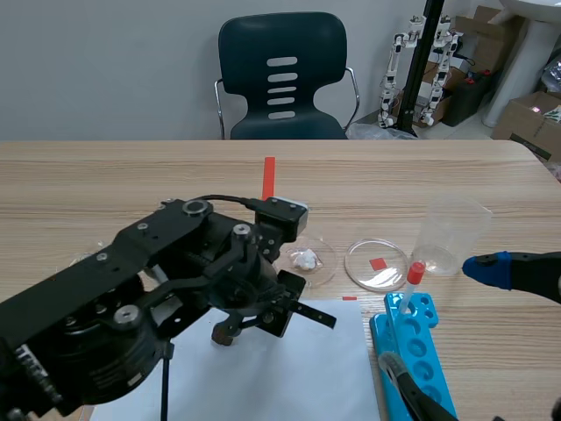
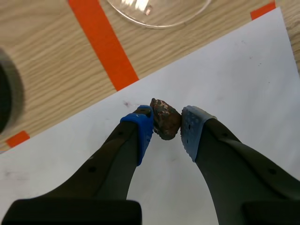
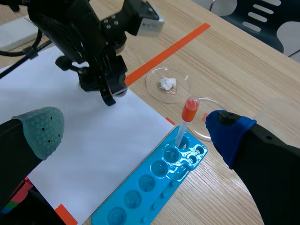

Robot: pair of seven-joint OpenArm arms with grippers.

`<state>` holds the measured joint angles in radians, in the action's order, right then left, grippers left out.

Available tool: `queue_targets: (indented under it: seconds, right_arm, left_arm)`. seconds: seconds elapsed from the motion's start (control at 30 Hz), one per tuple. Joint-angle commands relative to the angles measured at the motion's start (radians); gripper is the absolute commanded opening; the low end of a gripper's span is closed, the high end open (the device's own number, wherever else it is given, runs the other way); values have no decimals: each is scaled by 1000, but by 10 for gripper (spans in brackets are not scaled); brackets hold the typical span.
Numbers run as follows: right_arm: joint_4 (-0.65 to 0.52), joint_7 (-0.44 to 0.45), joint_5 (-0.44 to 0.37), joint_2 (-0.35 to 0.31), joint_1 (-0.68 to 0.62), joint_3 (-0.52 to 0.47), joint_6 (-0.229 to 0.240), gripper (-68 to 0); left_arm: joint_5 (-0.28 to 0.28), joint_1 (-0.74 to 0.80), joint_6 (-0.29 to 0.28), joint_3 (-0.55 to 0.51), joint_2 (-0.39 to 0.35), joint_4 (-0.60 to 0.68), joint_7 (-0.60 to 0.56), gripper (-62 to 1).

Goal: Pick up the right mineral with the left hand

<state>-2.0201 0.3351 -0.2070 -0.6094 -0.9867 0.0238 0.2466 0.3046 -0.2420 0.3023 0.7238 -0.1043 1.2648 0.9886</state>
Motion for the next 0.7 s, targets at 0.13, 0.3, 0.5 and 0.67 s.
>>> queue_targets:
  seconds: [0.13,0.3,0.5,0.67]
  right_arm:
    - [-5,11,-7,0,6,-6,-3,-37]
    - [-5,12,-7,0,6,-6,-3,-37]
    - [-5,12,-7,0,6,-6,-3,-37]
    - [-5,11,-7,0,6,-6,-3,-37]
  left_arm:
    - [26,57,-2,-77,-124,180,-80,-583]
    - [66,141,-3,-178,-243,307,-182,-583]
    - [122,294,-16,-303,-412,443,-323,-583]
    - [167,461,-66,-401,-547,552,-459,-583]
